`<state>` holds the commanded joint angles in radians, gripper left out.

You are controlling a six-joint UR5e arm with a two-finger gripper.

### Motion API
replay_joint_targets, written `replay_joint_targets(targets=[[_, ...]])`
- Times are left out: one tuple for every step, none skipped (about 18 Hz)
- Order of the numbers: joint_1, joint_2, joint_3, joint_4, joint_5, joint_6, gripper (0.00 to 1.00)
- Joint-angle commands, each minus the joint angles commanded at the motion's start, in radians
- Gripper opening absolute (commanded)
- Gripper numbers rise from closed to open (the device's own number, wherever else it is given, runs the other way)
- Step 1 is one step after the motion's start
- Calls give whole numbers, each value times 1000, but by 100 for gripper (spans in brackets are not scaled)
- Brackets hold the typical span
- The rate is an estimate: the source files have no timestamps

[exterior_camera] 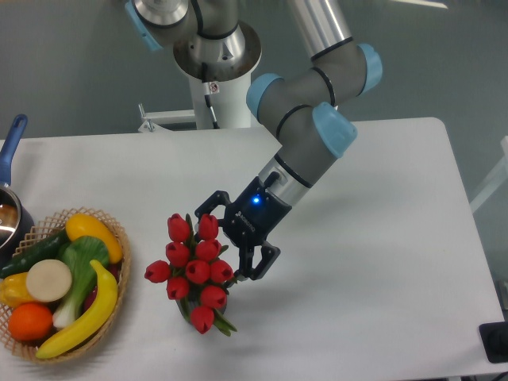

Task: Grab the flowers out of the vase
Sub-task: 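Position the open gripper around the tulip stems above the vase, then close the gripper on the tulip stems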

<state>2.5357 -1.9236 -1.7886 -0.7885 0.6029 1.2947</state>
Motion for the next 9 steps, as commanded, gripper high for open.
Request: replay_joint_targets(targets=[[-3,-5,0,0,2,0,100],[-12,-8,0,0,2,2,100],[-15,-8,0,0,0,0,100],[-15,-6,0,0,0,-5,100],[-17,-8,0,0,0,-5,100],[-17,-9,0,0,0,-2,100],[-20,-9,2,0,0,-5,100],[-23,-9,2,-2,2,-5,100],[-25,-9,2,-2,2,-5,100]])
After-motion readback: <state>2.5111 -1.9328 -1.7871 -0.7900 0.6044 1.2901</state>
